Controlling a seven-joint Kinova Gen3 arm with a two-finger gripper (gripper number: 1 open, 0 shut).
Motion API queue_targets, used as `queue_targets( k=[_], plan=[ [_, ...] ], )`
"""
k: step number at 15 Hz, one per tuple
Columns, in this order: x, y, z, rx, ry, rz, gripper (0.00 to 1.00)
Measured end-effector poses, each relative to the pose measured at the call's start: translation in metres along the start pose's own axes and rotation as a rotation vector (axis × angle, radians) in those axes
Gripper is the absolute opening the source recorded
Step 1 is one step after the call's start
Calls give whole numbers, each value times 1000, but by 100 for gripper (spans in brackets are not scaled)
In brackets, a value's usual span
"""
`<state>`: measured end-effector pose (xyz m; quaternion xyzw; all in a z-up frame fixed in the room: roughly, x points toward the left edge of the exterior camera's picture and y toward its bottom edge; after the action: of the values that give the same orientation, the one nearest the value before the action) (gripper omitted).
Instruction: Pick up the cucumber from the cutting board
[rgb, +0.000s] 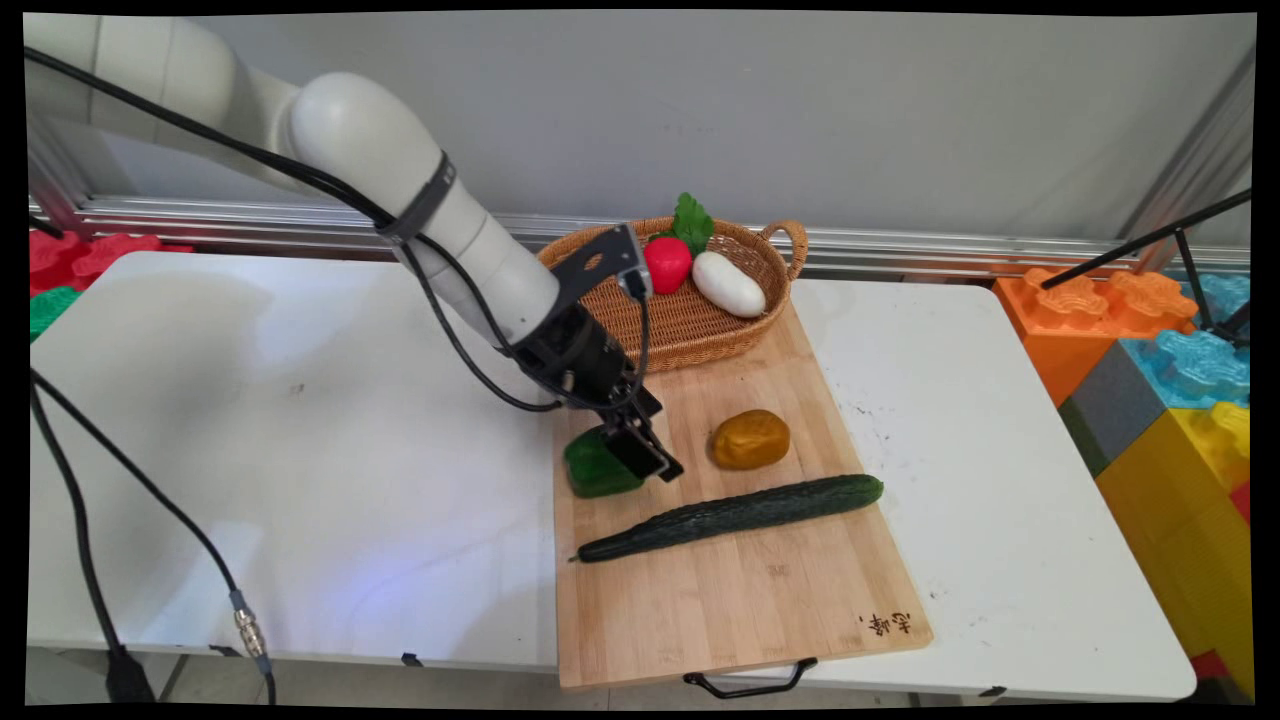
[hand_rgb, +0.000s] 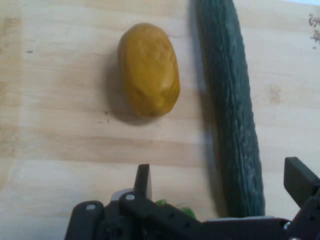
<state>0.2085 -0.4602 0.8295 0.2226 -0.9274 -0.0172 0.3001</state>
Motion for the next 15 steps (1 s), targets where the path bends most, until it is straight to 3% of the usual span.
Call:
queue_targets(
  k=[9, 15],
  plan=[
    [11, 26, 45, -35, -23, -37, 100],
    [16, 39, 79, -16, -42, -33, 100]
  ],
)
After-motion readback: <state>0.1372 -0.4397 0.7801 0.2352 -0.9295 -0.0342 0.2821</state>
